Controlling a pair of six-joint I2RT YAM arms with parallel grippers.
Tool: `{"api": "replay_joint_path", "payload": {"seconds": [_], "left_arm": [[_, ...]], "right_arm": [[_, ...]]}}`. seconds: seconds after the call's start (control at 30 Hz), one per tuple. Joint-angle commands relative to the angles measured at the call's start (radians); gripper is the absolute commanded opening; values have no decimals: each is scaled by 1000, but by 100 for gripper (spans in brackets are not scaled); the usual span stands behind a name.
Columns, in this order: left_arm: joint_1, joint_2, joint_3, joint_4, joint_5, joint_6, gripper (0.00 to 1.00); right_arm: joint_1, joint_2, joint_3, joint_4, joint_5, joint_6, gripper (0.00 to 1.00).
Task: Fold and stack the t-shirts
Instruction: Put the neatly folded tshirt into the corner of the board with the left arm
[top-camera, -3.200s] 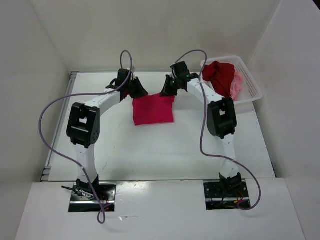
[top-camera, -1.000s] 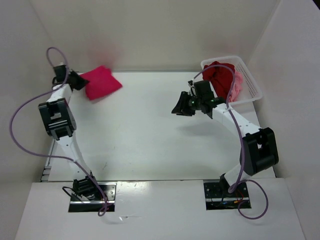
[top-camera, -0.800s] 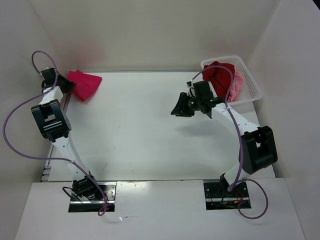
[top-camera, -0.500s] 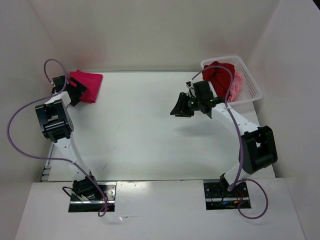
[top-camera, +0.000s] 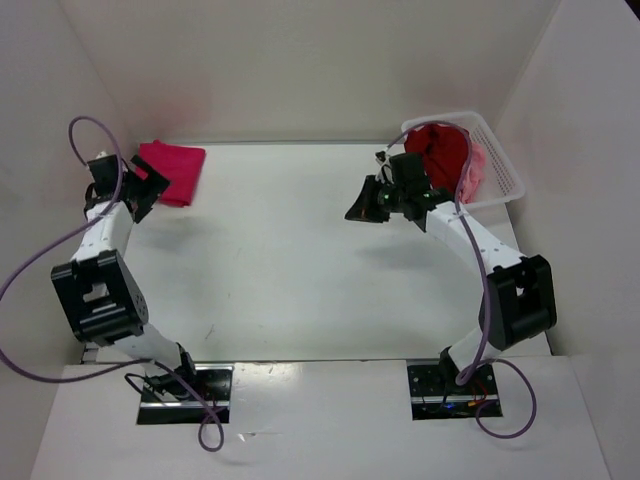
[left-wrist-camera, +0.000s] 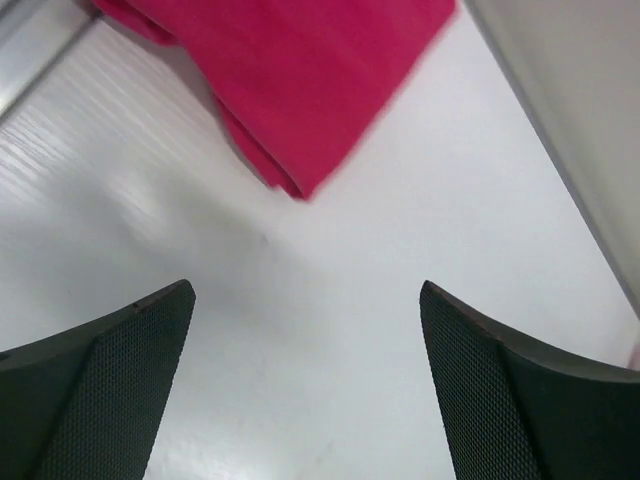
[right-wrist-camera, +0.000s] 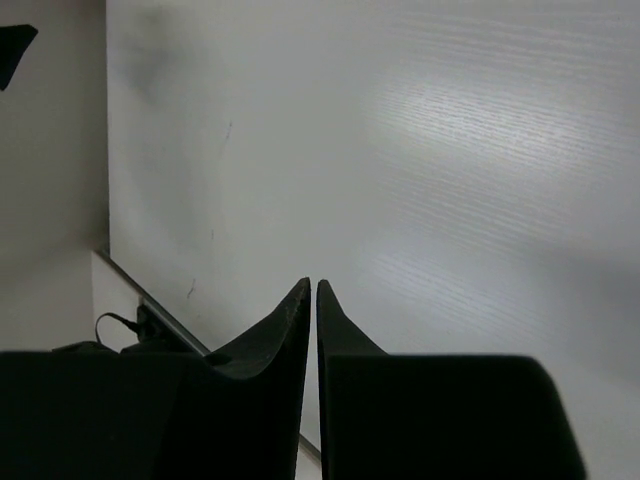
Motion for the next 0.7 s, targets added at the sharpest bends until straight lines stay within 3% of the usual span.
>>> {"api": "replay_joint_path", "payload": {"seconds": [0.0, 0.1, 0.13, 0.2, 0.23, 0.27, 0.33, 0.4, 0.53, 0.6, 0.67], "left_arm": [[-79, -150, -15, -179, 128, 79, 100], [-299, -235, -81, -279, 260, 78, 96], [-411, -277, -139, -255, 395, 41, 91], [-505, -342, -359, -94, 516, -150, 77], [-607, -366, -432, -14, 525, -231, 72], [-642, -379, -484, 55, 525, -346, 70], [-651, -379, -489, 90, 493, -364, 52], [-677, -379, -437, 90, 463, -305, 47], [-708, -304, -368, 110, 470, -220, 47], [-664, -249, -341, 98, 556, -177, 52], [-621, -249, -383, 131, 582, -186, 36]], "right_arm": [[11, -78, 18, 111, -39, 51, 10], [86, -121, -22, 159, -72, 143, 10], [108, -121, -60, 212, -83, 178, 10], [153, -145, -117, 295, -102, 308, 11], [188, -145, -152, 352, -102, 341, 12], [188, -135, -153, 353, -84, 355, 12], [188, -119, -86, 327, -56, 335, 15], [219, -105, -54, 332, 10, 321, 23], [242, -105, -54, 403, 81, 390, 23], [191, -84, -67, 423, 12, 453, 15], [156, -41, -61, 423, 12, 452, 5]]}}
